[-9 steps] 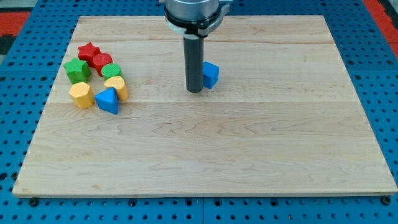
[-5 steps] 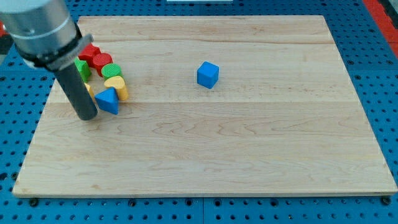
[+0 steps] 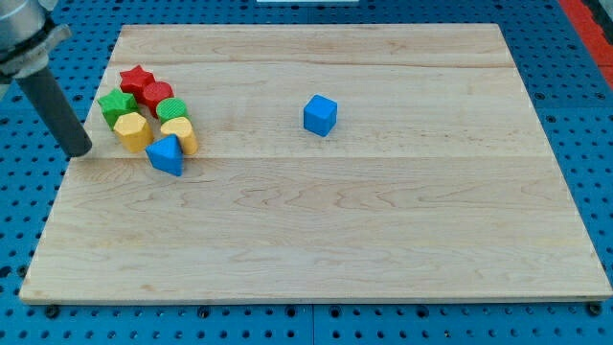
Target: Place the yellow blocks at the bottom center of the board
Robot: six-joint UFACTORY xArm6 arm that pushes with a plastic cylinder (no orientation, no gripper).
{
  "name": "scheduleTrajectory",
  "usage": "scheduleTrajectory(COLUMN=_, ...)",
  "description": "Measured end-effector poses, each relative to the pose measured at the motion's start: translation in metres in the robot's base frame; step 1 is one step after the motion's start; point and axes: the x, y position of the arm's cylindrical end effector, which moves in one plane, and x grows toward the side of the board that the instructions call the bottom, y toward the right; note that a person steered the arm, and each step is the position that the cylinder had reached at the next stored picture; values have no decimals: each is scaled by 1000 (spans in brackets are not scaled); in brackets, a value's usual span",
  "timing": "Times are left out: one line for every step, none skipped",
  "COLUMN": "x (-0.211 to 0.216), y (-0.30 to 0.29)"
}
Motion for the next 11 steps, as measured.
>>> scheduleTrajectory(x=-7, y=40)
scheduleTrajectory(x=-5, y=110)
scheduleTrajectory(x=-18, y=118)
scheduleTrajectory(x=-38, y=124)
scheduleTrajectory(x=-39, y=154)
scheduleTrajectory(x=-17, y=195)
scheduleTrajectory(x=37, y=209)
scheduleTrajectory(x=83, y=216)
scheduleTrajectory(x=62, y=215)
scheduleTrajectory(x=84, y=161)
scheduleTrajectory(x=128, y=200)
